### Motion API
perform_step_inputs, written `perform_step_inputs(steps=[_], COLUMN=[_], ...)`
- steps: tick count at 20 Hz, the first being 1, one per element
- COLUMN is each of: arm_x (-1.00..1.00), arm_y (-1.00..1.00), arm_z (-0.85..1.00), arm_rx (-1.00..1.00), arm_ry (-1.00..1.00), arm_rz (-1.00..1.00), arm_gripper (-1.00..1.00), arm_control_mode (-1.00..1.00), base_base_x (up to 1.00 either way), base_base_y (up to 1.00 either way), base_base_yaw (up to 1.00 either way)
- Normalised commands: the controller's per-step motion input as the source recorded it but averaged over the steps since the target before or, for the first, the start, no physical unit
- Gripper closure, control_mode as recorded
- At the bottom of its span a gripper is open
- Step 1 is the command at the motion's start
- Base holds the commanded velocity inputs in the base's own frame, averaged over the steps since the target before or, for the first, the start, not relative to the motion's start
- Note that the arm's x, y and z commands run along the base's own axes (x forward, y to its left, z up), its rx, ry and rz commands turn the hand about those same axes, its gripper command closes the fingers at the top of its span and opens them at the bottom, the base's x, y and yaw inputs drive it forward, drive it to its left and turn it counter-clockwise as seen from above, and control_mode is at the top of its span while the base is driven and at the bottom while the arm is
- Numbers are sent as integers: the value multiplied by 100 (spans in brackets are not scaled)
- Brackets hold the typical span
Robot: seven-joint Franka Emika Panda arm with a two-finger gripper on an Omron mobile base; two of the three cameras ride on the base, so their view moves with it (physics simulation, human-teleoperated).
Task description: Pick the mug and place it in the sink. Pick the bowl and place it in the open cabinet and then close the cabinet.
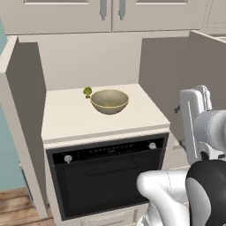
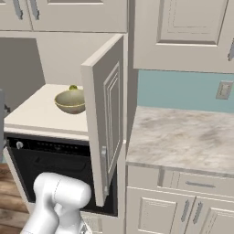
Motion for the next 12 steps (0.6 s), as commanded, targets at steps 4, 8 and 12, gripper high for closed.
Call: perform_step_inputs(steps=[4,8,12], arm_x=[0,0,0], arm_y=[0,0,0], arm_z=[0,0,0], arm_rx=[0,0,0], arm_ry=[0,0,0], arm_rz=[0,0,0], arm_gripper=[-100,-100,-100], arm_control_mode=[100,100,100], base_base_x=[-25,-15,0], base_base_y=[0,-9,3], base_base_yaw=[0,0,0])
